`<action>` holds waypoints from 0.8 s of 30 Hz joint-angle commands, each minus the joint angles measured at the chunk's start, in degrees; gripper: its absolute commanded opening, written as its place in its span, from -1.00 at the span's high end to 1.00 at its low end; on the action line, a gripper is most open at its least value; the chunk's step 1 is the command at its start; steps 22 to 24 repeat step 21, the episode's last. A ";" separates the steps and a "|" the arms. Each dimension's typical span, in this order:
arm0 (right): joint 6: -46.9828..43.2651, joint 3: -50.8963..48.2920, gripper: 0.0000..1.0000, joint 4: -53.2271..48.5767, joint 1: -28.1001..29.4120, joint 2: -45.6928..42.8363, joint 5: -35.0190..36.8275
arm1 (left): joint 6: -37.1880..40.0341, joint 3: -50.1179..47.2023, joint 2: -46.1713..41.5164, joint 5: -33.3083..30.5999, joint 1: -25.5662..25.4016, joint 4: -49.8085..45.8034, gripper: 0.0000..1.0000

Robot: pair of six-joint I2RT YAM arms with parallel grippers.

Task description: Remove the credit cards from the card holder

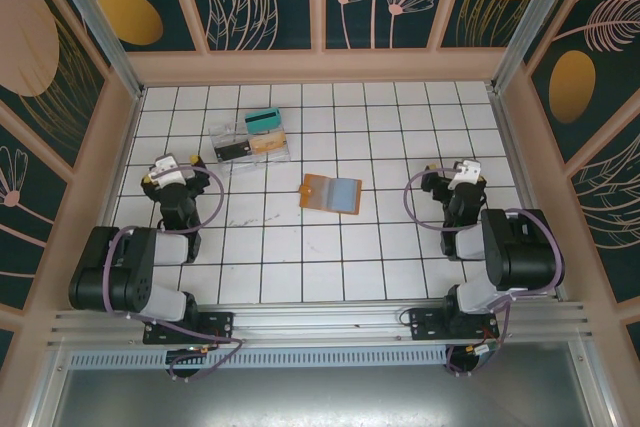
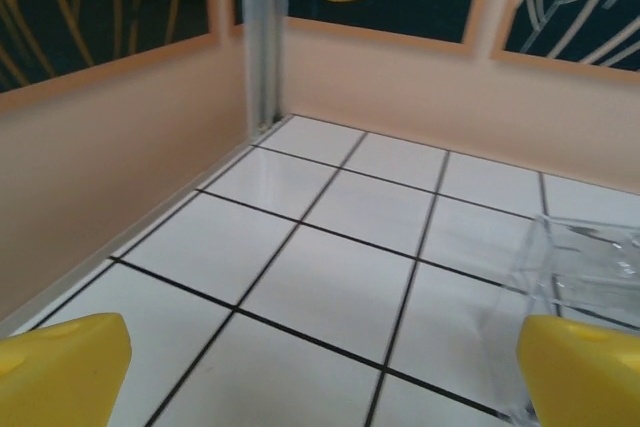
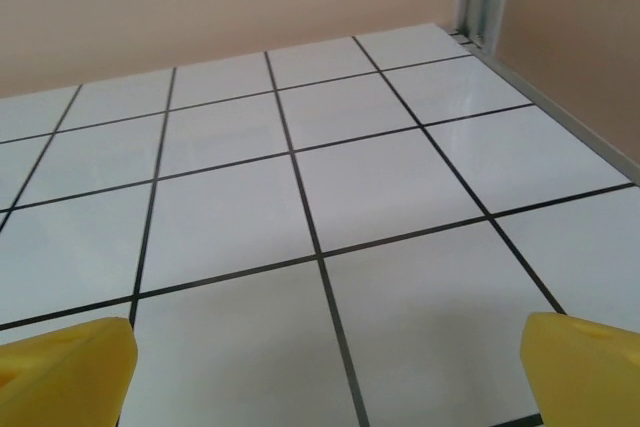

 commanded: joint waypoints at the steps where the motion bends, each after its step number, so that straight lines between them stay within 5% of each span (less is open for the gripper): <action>1: -0.16 0.67 -0.98 4.72 -0.89 -0.03 -4.10 | 1.60 -2.17 2.23 3.89 0.28 7.65 -0.97; 24: -0.69 0.96 -0.98 4.32 -1.02 0.02 -5.88 | 2.05 -1.35 2.28 4.09 0.28 5.52 -0.98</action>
